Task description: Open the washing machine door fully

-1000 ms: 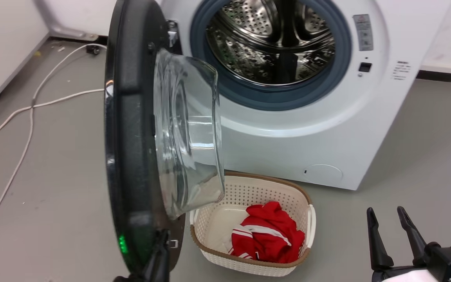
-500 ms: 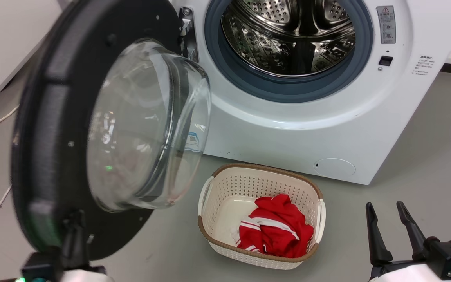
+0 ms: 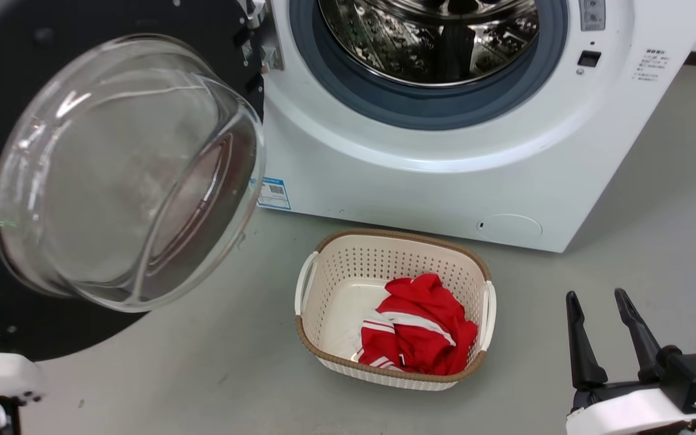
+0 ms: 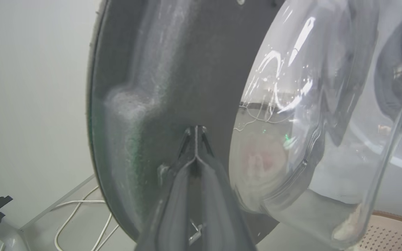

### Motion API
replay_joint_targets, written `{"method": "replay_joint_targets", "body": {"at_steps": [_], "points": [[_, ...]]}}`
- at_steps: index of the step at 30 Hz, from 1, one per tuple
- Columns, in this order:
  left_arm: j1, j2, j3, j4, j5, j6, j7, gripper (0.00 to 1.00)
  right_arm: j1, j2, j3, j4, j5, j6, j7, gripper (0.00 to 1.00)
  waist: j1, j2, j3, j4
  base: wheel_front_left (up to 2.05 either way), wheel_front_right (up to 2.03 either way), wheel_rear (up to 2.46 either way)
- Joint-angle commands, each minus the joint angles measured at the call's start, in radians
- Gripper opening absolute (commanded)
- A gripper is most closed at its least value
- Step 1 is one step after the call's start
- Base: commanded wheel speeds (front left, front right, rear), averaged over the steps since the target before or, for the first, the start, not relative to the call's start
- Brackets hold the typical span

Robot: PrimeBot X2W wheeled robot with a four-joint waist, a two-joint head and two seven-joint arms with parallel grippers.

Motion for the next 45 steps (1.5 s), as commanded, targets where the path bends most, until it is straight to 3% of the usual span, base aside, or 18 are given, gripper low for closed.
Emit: {"method": "replay_joint_targets", "body": {"at_steps": [1,5,12,16,24,25,26,27,35,45], "points": [[-0.024,0.009,0.012,0.014,0.004,-0.003,-0.007,0.0,-0.015,0.001,0.003,-0.002,-0.008,0.0,-0.002,1.0,-0.0001,0.0,0.008,-0.006,0.0,0.0,0.0],[-0.07,0.039,0.061,0.108,0.009,-0.046,-0.005,0.0,-0.033,0.001,0.011,0.0,-0.009,0.0,-0.002,1.0,-0.0001,0.0,0.026,-0.022,0.0,0.0,0.0],[-0.092,0.011,0.137,0.167,0.049,-0.08,-0.005,0.0,-0.044,0.001,0.01,0.013,-0.01,0.0,-0.006,1.0,-0.0001,0.0,0.027,-0.044,0.0,0.0,0.0],[-0.034,-0.048,0.189,0.116,0.087,-0.084,-0.005,0.0,-0.034,0.002,0.013,0.025,0.0,0.0,-0.011,1.0,-0.0001,0.0,0.005,-0.055,0.0,0.0,0.0],[0.152,-0.238,0.201,-0.1,0.199,-0.082,-0.005,0.0,-0.003,0.002,0.028,0.041,0.016,0.0,-0.017,1.0,-0.0001,0.0,-0.07,-0.062,0.0,0.0,0.0],[0.176,-0.264,0.191,-0.126,0.213,-0.085,-0.005,0.33,0.002,0.001,0.029,0.043,0.017,0.0,-0.018,1.0,-0.0001,0.0,-0.078,-0.063,0.0,0.0,0.0],[0.195,-0.282,0.185,-0.145,0.221,-0.09,-0.005,0.49,0.005,0.001,0.031,0.043,0.015,0.0,-0.018,1.0,-0.0001,0.0,-0.085,-0.063,0.0,0.0,0.0],[0.213,-0.302,0.173,-0.164,0.231,-0.095,-0.005,1.0,0.007,0.001,0.03,0.041,0.014,0.0,-0.019,1.0,-0.0001,0.0,-0.091,-0.063,0.0,0.0,0.0],[0.301,-0.398,0.101,-0.279,0.283,-0.116,-0.005,1.0,0.026,0.001,0.036,0.019,0.001,0.0,-0.01,1.0,-0.0001,0.0,-0.126,-0.084,0.0,0.0,0.0],[0.201,-0.414,-0.076,-0.281,0.344,-0.183,-0.005,1.0,0.034,0.001,0.026,-0.017,-0.021,0.0,0.014,1.0,-0.0001,0.0,-0.132,-0.145,0.0,0.0,0.0]]}}
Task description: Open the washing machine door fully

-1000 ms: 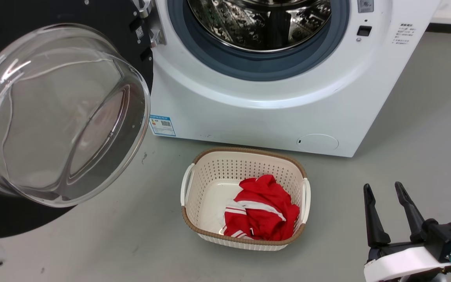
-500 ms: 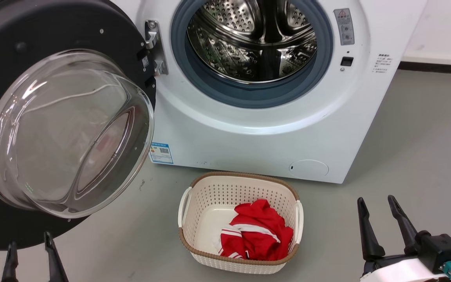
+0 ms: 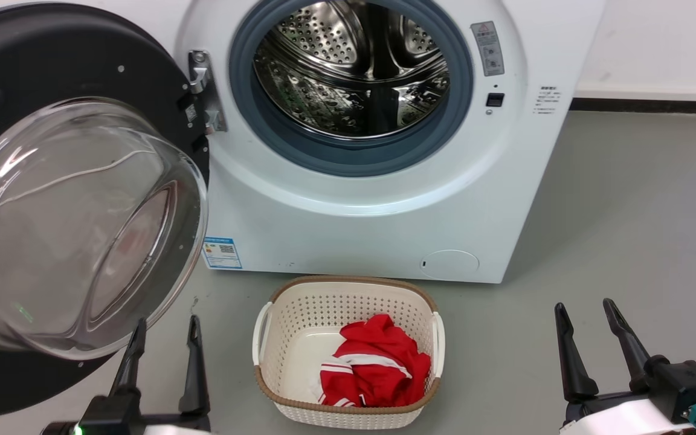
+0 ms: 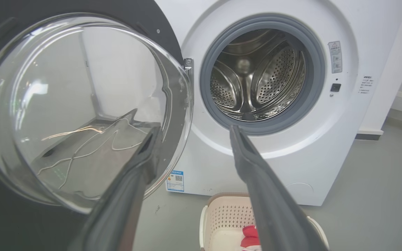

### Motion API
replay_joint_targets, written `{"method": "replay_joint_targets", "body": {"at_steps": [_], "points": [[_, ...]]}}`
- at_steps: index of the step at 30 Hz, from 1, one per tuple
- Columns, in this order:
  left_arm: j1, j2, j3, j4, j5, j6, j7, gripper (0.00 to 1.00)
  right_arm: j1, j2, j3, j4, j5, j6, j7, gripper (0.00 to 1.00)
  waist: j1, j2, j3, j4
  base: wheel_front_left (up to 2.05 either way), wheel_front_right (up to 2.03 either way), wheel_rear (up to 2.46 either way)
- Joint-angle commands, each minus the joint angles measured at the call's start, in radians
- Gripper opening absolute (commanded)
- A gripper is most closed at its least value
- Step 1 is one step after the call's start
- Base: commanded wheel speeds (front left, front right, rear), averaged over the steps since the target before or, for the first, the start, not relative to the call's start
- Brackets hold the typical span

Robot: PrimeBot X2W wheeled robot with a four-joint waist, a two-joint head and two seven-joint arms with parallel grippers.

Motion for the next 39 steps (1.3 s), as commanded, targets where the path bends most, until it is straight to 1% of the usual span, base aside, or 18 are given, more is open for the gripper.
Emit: {"method": "replay_joint_targets", "body": {"at_steps": [1,4,7,14,26,36,37,39], "points": [[-0.037,0.002,-0.012,0.015,0.003,-0.012,-0.002,1.0,0.009,0.001,-0.004,-0.005,-0.003,0.0,0.007,1.0,0.0,0.0,0.002,-0.02,0.0,0.0,0.0],[-0.075,0.001,-0.029,0.049,0.011,-0.031,-0.002,1.0,0.004,0.001,-0.004,-0.001,-0.012,0.0,0.014,1.0,0.0,0.0,0.003,-0.049,0.0,0.0,0.0],[-0.102,0.0,-0.037,0.073,0.017,-0.04,-0.003,1.0,0.007,0.001,-0.007,0.005,-0.018,0.0,0.016,1.0,0.0,0.0,0.005,-0.069,0.0,0.0,0.0],[-0.11,-0.001,-0.028,0.092,0.023,-0.035,-0.003,1.0,0.007,0.001,-0.007,0.01,-0.018,0.0,0.018,1.0,0.0,0.0,0.007,-0.093,0.0,0.0,0.0],[-0.084,-0.003,-0.024,0.094,0.015,-0.022,-0.002,1.0,0.002,0.001,0.0,0.015,-0.012,0.0,0.012,1.0,0.0,0.0,0.008,-0.086,0.0,0.0,0.0],[-0.08,-0.004,-0.023,0.095,0.008,-0.023,-0.003,1.0,0.003,0.001,0.002,0.017,-0.008,0.0,0.01,1.0,0.0,0.0,0.006,-0.082,0.0,0.0,0.0],[-0.087,-0.003,-0.024,0.099,0.008,-0.025,0.0,0.0,0.003,0.0,0.003,0.018,-0.013,0.0,0.016,0.0,0.0,0.0,0.006,-0.082,0.0,0.0,0.0],[-0.087,-0.004,-0.022,0.118,0.001,-0.026,0.004,0.0,0.007,0.0,0.005,0.032,-0.006,0.0,0.018,0.0,0.0,0.0,0.006,-0.082,0.0,0.0,0.0]]}}
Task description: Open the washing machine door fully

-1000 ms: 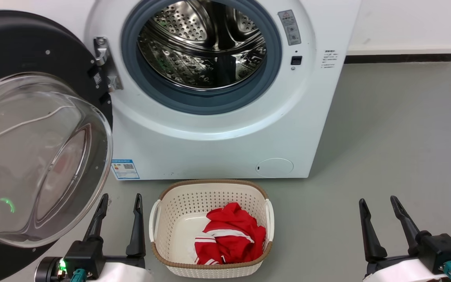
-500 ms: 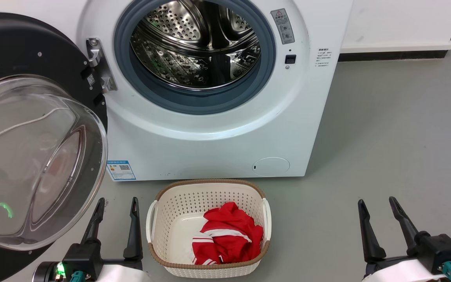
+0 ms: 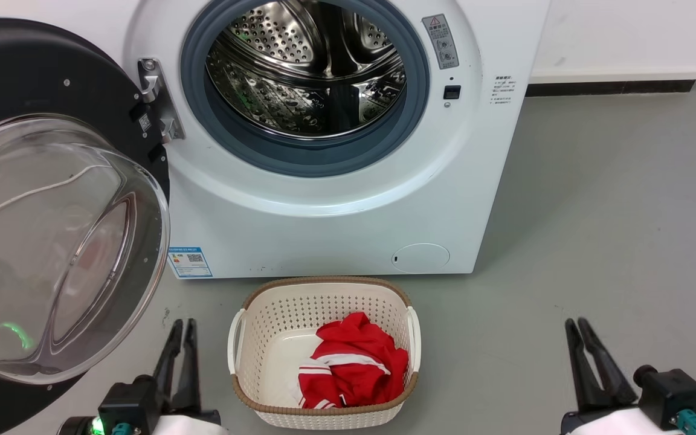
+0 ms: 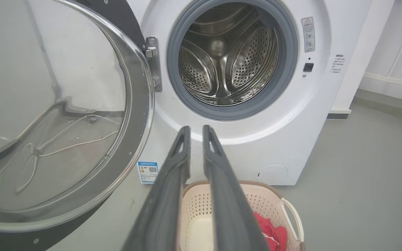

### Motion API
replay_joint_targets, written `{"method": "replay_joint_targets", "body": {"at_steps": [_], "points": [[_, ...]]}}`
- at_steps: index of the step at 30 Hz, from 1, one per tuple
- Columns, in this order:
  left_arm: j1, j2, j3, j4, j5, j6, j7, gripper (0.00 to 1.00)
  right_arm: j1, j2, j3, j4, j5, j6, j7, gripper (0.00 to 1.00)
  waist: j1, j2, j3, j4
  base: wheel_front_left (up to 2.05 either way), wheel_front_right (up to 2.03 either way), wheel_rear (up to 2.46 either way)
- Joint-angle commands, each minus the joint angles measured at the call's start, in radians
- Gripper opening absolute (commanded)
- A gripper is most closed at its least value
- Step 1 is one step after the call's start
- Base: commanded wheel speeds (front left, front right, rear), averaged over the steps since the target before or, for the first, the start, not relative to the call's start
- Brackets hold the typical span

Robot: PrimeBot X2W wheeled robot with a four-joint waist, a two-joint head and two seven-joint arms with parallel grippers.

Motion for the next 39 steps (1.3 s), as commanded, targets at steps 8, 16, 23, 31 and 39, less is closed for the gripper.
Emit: {"method": "replay_joint_targets", "body": {"at_steps": [8,16,23,31,39], "points": [[-0.034,0.001,0.019,0.018,-0.179,-0.014,0.046,0.0,-0.024,-0.011,0.0,0.005,0.19,0.0,0.025,0.0,0.0,0.0,0.001,0.0,0.0,0.0,0.0],[-0.05,0.0,0.027,0.031,-0.333,-0.025,0.08,0.0,-0.048,-0.019,-0.002,0.025,0.351,0.0,0.049,0.0,0.0,0.0,0.002,0.0,0.0,0.0,0.0],[-0.065,0.0,0.034,0.045,-0.455,-0.034,0.109,0.0,-0.065,-0.025,-0.005,0.039,0.477,0.0,0.069,0.0,0.0,0.0,0.003,0.0,0.0,0.0,0.0],[-0.081,0.0,0.044,0.06,-0.585,-0.044,0.14,0.0,-0.083,-0.029,-0.009,0.054,0.609,0.0,0.092,0.0,0.0,0.0,0.005,0.0,0.0,0.0,0.0],[-0.096,0.0,0.052,0.074,-0.703,-0.053,0.169,0.0,-0.099,-0.032,-0.015,0.067,0.729,0.0,0.113,0.0,0.0,0.0,0.006,0.0,0.0,0.0,0.0]]}}
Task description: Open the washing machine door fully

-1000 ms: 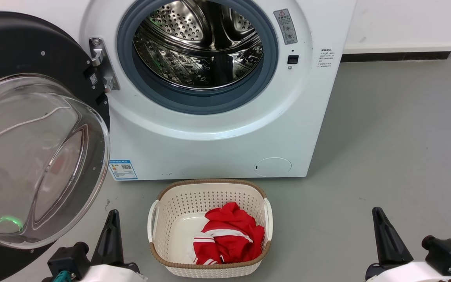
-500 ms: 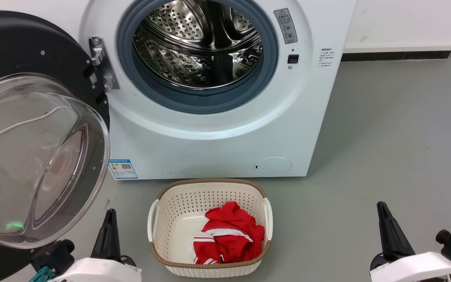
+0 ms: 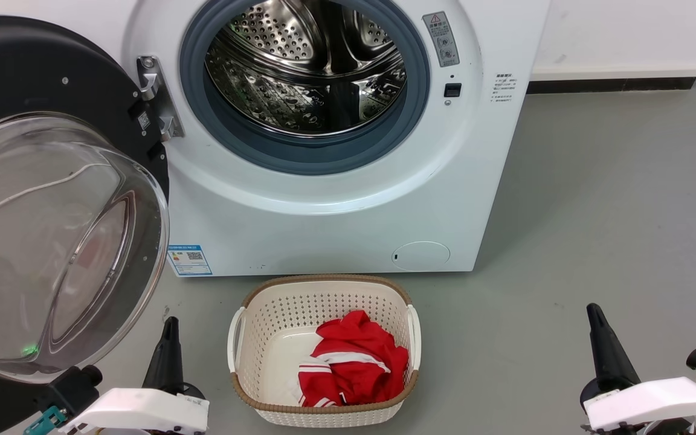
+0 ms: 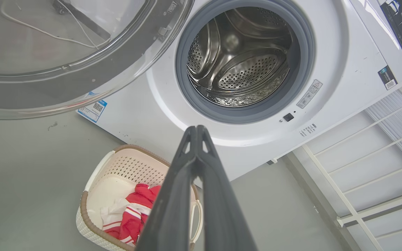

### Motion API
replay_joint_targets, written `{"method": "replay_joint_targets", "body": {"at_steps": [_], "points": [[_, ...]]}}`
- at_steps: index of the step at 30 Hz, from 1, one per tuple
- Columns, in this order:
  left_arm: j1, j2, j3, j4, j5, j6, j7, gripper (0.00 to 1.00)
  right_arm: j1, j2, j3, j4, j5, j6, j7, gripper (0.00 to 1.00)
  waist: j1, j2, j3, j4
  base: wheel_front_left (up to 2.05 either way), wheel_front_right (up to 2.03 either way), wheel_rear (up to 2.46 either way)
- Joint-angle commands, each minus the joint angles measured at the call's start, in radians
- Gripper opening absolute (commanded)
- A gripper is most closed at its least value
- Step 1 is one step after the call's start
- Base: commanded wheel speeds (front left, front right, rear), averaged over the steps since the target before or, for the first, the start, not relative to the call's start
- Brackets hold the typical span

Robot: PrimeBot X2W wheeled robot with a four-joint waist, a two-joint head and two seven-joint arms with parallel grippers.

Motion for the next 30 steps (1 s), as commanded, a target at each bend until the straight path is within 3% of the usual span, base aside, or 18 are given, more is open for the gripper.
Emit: {"method": "replay_joint_targets", "body": {"at_steps": [1,30], "points": [[-0.028,0.001,0.006,-0.005,-0.037,-0.007,0.008,0.0,-0.028,-0.008,-0.004,-0.006,0.04,0.0,0.005,0.0,0.0,-0.0001,0.0,0.0,0.0,0.0,0.0],[-0.073,0.001,0.032,0.037,-0.38,-0.034,0.092,0.0,-0.074,-0.012,-0.028,0.034,0.382,0.0,0.075,0.0,0.0,-0.0001,0.004,0.0,0.0,0.0,0.0]]}}
